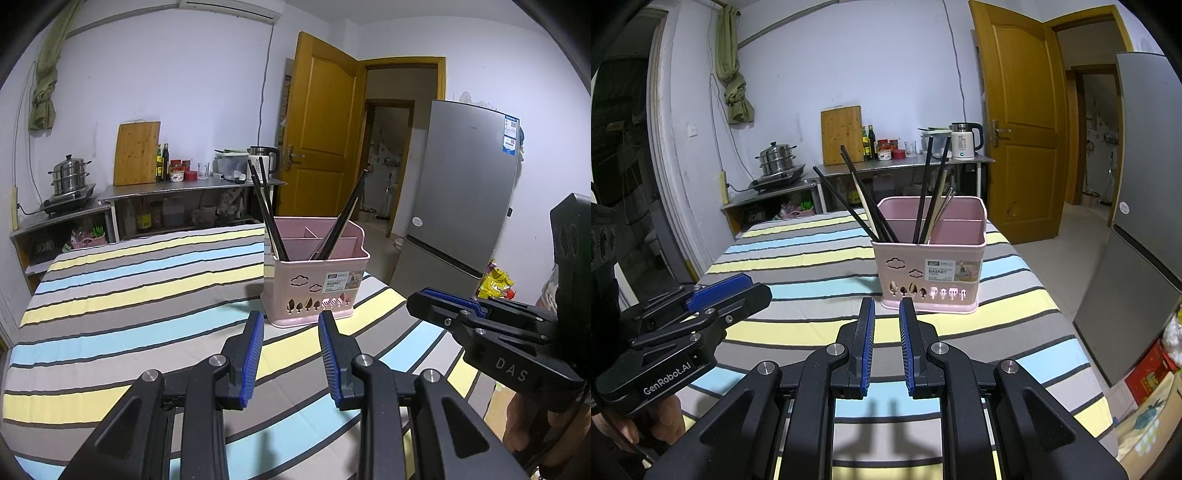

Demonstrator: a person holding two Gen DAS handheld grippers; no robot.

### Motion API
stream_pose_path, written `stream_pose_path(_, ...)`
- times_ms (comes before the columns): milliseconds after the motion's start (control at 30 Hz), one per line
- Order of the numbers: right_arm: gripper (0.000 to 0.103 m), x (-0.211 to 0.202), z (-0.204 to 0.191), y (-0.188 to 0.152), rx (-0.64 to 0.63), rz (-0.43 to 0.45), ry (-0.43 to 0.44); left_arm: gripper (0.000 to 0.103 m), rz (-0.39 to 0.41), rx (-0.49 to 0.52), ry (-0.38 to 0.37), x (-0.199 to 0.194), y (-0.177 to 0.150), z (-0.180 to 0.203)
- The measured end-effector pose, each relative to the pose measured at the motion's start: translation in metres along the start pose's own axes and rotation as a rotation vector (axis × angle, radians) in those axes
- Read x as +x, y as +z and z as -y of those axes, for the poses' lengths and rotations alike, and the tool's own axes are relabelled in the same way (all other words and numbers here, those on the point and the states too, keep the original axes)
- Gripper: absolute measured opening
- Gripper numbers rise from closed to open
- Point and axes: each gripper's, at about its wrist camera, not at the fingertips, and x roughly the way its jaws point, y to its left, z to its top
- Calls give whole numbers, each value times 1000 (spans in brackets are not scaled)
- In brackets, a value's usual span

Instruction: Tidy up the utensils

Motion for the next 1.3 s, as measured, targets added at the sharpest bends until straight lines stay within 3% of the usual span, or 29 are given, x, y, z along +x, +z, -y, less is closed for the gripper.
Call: stream_pose_path(1300, 14, 0, 0, -4, 1, -7, -3, 30, -13, 0, -12, 5, -6, 0)
